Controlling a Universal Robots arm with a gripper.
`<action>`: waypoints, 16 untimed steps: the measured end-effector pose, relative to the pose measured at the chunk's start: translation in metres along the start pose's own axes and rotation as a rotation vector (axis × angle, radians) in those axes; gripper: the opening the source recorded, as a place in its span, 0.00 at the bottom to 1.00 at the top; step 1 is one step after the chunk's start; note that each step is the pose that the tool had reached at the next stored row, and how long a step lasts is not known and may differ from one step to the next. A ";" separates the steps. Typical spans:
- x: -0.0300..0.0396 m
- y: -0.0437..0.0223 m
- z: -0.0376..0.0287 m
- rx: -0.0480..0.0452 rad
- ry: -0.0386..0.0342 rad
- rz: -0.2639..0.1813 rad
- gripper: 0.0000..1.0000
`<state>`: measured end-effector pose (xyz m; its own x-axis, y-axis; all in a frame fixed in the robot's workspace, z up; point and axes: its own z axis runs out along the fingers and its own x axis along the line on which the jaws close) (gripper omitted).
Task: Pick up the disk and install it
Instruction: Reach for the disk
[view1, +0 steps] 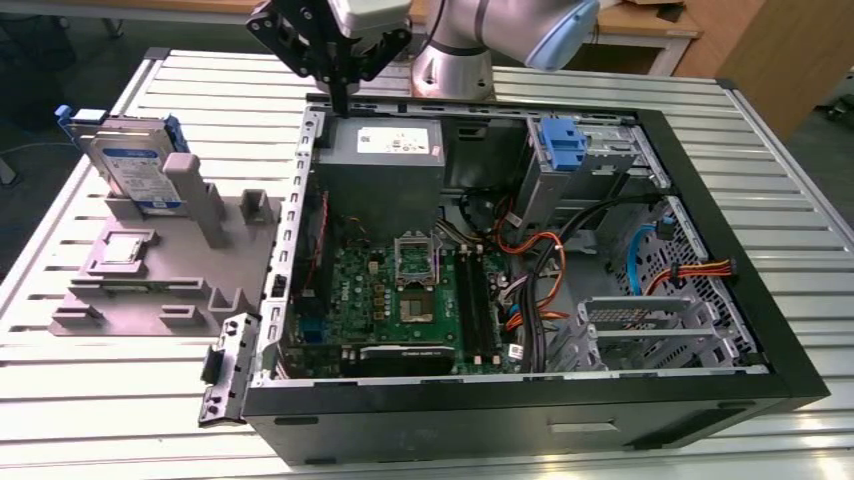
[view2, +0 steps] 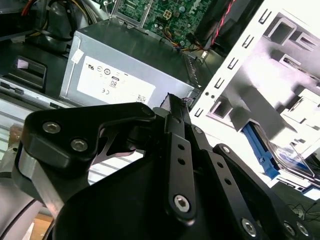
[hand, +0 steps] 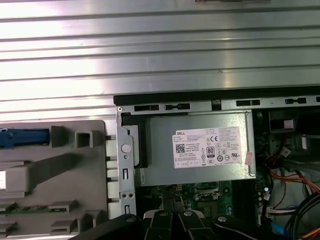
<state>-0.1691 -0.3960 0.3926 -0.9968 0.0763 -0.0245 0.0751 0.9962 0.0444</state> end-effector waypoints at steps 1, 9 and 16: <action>0.0012 -0.0001 0.0000 0.0000 0.0000 0.000 0.10; 0.0062 -0.0005 -0.0001 0.0001 0.0001 0.000 0.10; 0.0076 -0.0006 -0.0001 0.0000 0.0000 0.000 0.10</action>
<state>-0.1767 -0.3960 0.3925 -0.9968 0.0763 -0.0244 0.0752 0.9962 0.0444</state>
